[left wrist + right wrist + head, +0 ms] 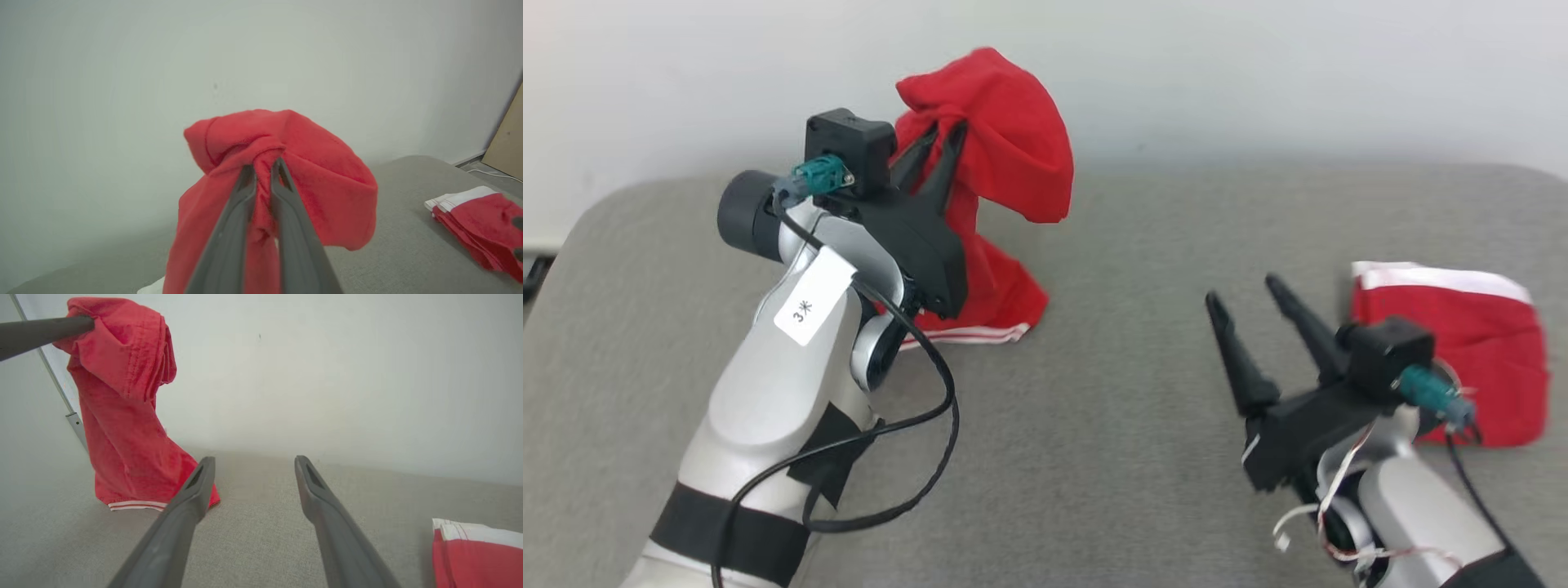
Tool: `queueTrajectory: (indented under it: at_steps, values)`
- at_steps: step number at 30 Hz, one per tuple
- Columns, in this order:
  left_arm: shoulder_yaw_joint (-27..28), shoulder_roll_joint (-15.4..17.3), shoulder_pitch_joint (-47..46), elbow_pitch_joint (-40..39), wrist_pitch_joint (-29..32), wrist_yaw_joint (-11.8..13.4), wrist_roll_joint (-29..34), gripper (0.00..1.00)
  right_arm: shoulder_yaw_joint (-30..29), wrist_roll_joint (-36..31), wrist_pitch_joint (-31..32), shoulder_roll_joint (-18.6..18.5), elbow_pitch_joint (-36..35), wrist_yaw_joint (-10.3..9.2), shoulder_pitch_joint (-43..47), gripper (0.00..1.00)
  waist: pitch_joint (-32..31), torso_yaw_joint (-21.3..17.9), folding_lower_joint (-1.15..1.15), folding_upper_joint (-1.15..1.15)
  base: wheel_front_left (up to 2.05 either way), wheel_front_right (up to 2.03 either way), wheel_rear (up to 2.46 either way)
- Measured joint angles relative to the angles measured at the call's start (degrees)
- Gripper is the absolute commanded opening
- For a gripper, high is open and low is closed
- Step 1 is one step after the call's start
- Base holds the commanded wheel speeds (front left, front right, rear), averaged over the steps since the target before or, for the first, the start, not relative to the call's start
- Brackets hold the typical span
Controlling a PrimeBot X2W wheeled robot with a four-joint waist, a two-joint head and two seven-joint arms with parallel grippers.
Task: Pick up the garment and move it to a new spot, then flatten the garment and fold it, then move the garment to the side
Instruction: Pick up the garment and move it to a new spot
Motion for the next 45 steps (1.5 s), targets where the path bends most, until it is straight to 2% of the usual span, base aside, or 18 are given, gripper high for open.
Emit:
queueTrajectory:
  at_steps: [2, 4, 6, 11, 15, 19, 23, 29, 30, 31, 32, 39, 45]
  values:
    - [-1.8, 0.3, 0.3, -1.0, -0.6, 0.0, -2.0, 0.00, 0.6, 0.0, 0.0, 0.4, 1.1, 0.11, 1.2, 1.00, -1.4, -1.4, 0.00, 0.00, 0.00, 0.00, 0.00]
    - [-5.6, 0.4, 1.0, -3.3, -1.9, 0.1, -6.9, 0.00, 1.3, 0.0, 0.0, 0.9, 1.6, 0.40, 2.7, 1.00, -3.6, -3.6, 0.00, 0.00, 0.00, 0.00, 0.00]
    - [-7.2, 0.4, 1.1, -5.7, -2.5, 0.4, -10.3, 0.00, 2.0, 0.0, 0.0, 1.0, 1.4, 0.41, 4.0, 1.00, -4.9, -5.2, 0.00, 0.00, 0.00, 0.00, 0.00]
    - [-11.0, 0.4, 1.0, -11.1, -4.4, 3.6, -17.1, 0.00, 2.5, 0.0, 0.3, 0.5, 0.0, 0.41, 6.9, 1.00, -7.6, -9.7, 0.00, 0.00, 0.00, 0.00, 0.00]
    - [-12.8, 0.2, 0.5, -11.8, -5.1, 6.7, -19.7, 0.00, 2.3, 0.1, 0.6, -0.6, -1.4, 0.41, 7.9, 1.00, -9.2, -13.0, 0.00, 0.00, 0.00, 0.00, 0.00]
    - [-12.8, 0.2, 1.0, -8.0, -5.1, 9.0, -20.2, 0.00, 0.8, 0.4, 0.6, -1.7, -3.7, 0.13, 10.2, 1.00, -10.1, -15.5, 0.01, 0.00, 0.00, 0.00, 0.00]
    - [-10.1, 0.3, 6.5, -1.7, -4.6, 10.3, -20.0, 0.00, -0.2, 0.5, 0.6, -2.4, -4.8, -0.18, 11.6, 1.00, -10.2, -15.8, 0.01, 0.00, 0.00, 0.00, 0.00]
    - [-9.0, 7.4, 17.7, 6.7, -2.9, 11.2, -20.1, 0.00, -1.3, 0.5, 0.6, -2.4, -6.3, -0.64, 12.0, 1.00, -9.4, -13.7, 0.02, 0.01, 0.00, 0.00, 0.00]
    - [-8.9, 8.2, 18.6, 7.6, -2.9, 11.2, -20.1, 0.20, -1.3, 0.5, 0.6, -2.4, -6.4, -0.66, 12.0, 1.00, -9.2, -13.3, 0.02, 0.01, 0.00, 0.00, 0.00]
    - [-8.9, 8.8, 19.4, 8.4, -2.8, 11.2, -20.1, 0.50, -1.4, 0.5, 0.6, -2.3, -6.4, -0.67, 12.0, 1.00, -9.0, -12.9, 0.02, 0.01, 0.00, 0.00, 0.00]
    - [-8.9, 9.3, 19.8, 9.2, -2.8, 11.2, -20.0, 1.00, -1.4, 0.5, 0.6, -2.3, -6.5, -0.67, 11.9, 1.00, -8.9, -12.5, 0.02, 0.02, 0.00, 0.00, 0.00]
    - [-6.8, 13.2, 22.9, 13.2, -2.4, 11.7, -20.2, 1.00, -1.5, 0.5, 1.1, -1.9, -6.4, -0.96, 11.3, 1.00, -8.4, -9.6, 0.02, 0.01, 0.00, 0.00, 0.00]
    - [-5.3, 13.4, 24.5, 13.7, -4.1, 11.8, -21.1, 1.00, -1.7, 0.5, 1.1, -1.8, -6.3, -1.11, 11.0, 1.00, -9.1, -8.7, 0.02, 0.01, 0.00, 0.00, 0.00]
